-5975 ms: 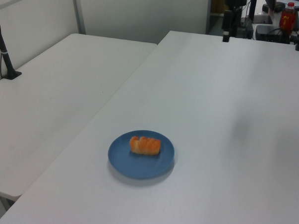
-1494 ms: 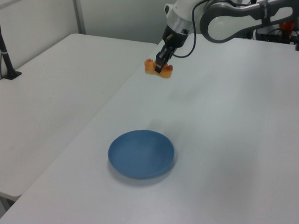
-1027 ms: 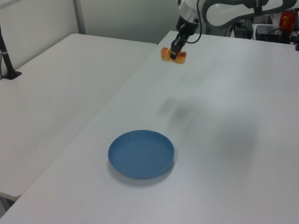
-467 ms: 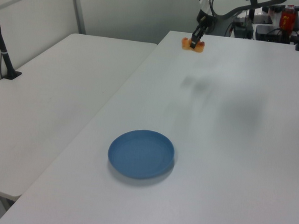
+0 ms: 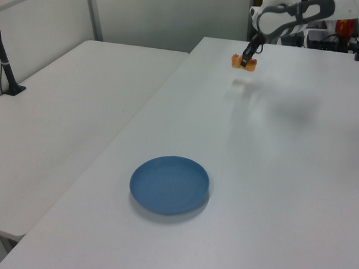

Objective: Put the bread on the table
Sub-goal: 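Carry the bread away from the plate across the table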

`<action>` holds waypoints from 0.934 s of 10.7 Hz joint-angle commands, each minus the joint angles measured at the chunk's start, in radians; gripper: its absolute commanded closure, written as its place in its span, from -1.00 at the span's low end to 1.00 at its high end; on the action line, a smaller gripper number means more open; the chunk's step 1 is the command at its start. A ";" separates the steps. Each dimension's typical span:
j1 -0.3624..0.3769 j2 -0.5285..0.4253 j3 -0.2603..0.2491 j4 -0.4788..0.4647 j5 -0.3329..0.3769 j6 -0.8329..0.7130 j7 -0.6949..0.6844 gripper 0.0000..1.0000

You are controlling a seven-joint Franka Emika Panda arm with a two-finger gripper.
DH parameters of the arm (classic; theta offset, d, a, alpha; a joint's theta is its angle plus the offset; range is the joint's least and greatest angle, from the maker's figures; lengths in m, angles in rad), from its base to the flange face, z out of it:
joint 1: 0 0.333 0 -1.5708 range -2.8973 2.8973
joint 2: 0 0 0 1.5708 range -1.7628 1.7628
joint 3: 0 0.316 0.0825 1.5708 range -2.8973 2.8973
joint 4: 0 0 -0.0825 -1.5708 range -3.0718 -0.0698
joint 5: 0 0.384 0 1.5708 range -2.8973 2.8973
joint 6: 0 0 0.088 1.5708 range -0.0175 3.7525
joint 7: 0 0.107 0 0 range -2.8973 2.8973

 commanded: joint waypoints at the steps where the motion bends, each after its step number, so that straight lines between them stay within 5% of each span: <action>1: -0.019 0.084 -0.003 -0.003 0.030 0.135 -0.040 1.00; 5: -0.029 0.104 -0.003 -0.005 0.030 0.143 -0.041 0.89; 7: -0.029 0.102 -0.003 -0.006 0.030 0.143 -0.041 -0.18; 9: -0.029 0.102 -0.003 -0.006 0.027 0.143 -0.043 -0.85; 10: -0.029 0.102 -0.003 -0.008 0.028 0.143 -0.058 -1.00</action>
